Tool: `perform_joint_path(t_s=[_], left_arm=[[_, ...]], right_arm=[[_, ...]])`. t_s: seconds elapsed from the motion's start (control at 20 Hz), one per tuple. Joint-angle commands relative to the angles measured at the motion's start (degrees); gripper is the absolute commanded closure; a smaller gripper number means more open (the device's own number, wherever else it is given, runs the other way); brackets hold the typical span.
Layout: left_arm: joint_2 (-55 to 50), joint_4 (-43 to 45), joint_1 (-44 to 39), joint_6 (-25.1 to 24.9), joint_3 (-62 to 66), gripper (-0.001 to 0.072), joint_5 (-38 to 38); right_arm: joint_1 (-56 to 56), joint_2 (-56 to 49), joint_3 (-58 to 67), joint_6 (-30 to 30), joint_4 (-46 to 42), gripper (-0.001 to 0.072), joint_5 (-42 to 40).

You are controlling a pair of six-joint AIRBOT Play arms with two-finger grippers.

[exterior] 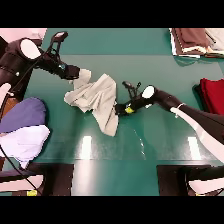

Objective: Fold the shirts.

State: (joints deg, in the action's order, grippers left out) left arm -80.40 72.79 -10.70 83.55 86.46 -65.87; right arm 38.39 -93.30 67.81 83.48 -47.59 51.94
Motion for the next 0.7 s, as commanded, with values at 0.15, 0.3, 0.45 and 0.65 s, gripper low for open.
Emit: perform_joint_path(t_s=[0.15,0.3,0.45,0.65], left_arm=[[11.9,4.9,0.0,0.0,6.2,0.0681,1.0],[20.3,4.3,0.0,0.0,11.2,0.0681,2.4],[28.6,3.7,0.0,0.0,13.2,0.0681,4.9],[32.2,3.0,0.0,0.6,11.9,0.0681,0.1]], right_arm=[[-11.2,13.0,11.5,1.6,-24.7,0.0689,12.4],[-16.9,20.8,19.3,1.6,-32.1,0.0689,17.2],[-19.8,27.8,25.8,1.0,-35.3,0.0689,18.3],[-20.0,33.4,26.4,1.0,-36.4,0.0689,18.2]])
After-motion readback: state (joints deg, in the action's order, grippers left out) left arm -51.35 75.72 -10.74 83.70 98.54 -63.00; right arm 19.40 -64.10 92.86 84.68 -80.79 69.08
